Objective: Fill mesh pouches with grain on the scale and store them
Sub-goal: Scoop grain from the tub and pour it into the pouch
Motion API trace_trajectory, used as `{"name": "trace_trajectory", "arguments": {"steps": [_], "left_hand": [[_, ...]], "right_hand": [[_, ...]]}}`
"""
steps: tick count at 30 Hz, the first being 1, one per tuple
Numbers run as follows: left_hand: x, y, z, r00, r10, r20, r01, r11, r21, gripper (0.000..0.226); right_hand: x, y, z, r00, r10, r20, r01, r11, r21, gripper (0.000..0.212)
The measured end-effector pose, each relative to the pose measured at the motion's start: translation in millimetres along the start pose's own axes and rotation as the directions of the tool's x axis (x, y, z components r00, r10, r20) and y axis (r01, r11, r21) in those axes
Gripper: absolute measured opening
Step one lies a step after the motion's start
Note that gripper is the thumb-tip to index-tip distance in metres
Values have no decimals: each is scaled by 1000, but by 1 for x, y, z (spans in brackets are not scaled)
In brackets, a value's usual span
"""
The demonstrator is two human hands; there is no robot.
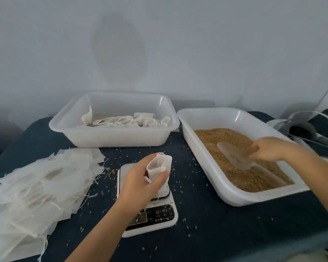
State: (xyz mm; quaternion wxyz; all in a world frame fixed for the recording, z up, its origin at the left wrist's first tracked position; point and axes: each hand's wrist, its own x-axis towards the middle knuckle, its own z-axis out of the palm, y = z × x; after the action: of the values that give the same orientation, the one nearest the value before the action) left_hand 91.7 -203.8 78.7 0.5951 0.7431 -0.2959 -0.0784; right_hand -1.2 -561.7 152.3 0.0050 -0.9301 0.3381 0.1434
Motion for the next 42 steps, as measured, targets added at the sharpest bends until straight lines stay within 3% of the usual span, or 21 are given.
{"name": "trace_trajectory", "arguments": {"steps": [3, 6, 11, 14, 18, 21, 24, 33, 38, 42], "left_hand": [[5, 5, 10, 1000, 20, -4, -20, 999, -25, 35], [8, 7, 17, 1000, 10, 29, -9, 999, -33, 36], [11, 4, 20, 999, 8, 34, -8, 1000, -19, 37], [13, 2, 20, 999, 2, 34, -2, 1000, -2, 38], [17, 3, 23, 998, 19, 56, -21, 999, 35, 42], [20, 5, 28, 996, 41, 82, -47, 996, 78, 46], [23, 5, 31, 995, 58, 87, -68, 992, 106, 48], [28, 6, 48, 991, 78, 108, -95, 981, 168, 57], [28, 6, 45, 991, 87, 101, -105, 977, 188, 57], [28, 6, 42, 992, 97, 86, -112, 973, 200, 57]], "right_hand": [[4, 15, 15, 993, 60, 99, -42, 985, -168, 33], [4, 19, 21, 988, 62, 144, -30, 976, -216, 31], [9, 17, 27, 983, 7, 184, 24, 986, -163, 31], [11, 15, 30, 993, -28, 118, 44, 990, -134, 27], [10, 23, 26, 989, -138, 49, 136, 990, 44, 12], [2, 36, 16, 975, -218, 37, 210, 966, 153, 29], [-10, 49, -4, 970, -237, 55, 233, 970, 73, 46], [-20, 56, -21, 961, -179, 210, 212, 966, -145, 45], [-7, 44, -1, 943, -262, 205, 287, 952, -103, 46], [-1, 40, 15, 928, -334, 167, 326, 943, 70, 39]]}}
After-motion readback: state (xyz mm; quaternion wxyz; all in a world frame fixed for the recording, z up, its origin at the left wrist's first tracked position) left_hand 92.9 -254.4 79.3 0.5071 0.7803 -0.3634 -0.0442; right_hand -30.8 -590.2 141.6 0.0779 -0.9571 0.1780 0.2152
